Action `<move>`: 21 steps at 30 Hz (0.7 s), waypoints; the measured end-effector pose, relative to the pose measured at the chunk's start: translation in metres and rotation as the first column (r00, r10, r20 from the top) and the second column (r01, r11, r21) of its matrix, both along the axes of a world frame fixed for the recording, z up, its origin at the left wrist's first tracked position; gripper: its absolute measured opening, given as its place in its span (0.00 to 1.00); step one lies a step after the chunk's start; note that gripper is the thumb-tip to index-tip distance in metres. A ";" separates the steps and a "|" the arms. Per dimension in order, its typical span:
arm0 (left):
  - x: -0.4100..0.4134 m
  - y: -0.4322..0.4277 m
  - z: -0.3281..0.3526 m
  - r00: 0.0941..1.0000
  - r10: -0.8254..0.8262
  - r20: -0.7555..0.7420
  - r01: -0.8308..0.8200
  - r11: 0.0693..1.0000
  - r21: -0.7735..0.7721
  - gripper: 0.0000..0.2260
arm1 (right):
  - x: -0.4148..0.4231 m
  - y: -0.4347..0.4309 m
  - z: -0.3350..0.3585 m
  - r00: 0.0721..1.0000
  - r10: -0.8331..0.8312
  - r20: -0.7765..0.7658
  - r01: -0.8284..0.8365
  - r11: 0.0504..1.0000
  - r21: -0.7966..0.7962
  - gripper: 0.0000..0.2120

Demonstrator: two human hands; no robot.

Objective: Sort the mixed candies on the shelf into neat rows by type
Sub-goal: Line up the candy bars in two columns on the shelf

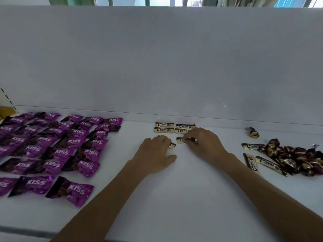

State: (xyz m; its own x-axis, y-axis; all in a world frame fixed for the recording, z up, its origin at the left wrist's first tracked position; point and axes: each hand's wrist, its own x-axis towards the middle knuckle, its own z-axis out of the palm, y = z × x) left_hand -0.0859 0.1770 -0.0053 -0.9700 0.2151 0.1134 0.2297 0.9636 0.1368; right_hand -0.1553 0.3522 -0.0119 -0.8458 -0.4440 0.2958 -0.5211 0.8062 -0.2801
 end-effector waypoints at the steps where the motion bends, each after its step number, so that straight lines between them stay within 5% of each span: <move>1: -0.002 0.000 -0.001 1.000 0.020 -0.001 -0.020 0.999 -0.039 0.21 | 0.000 -0.001 0.000 1.000 -0.004 -0.004 0.004 1.000 -0.003 0.10; 21: -0.015 0.002 -0.005 0.998 0.062 -0.032 -0.065 0.994 -0.088 0.26 | -0.009 -0.011 0.001 1.000 -0.009 -0.016 0.009 0.999 0.033 0.10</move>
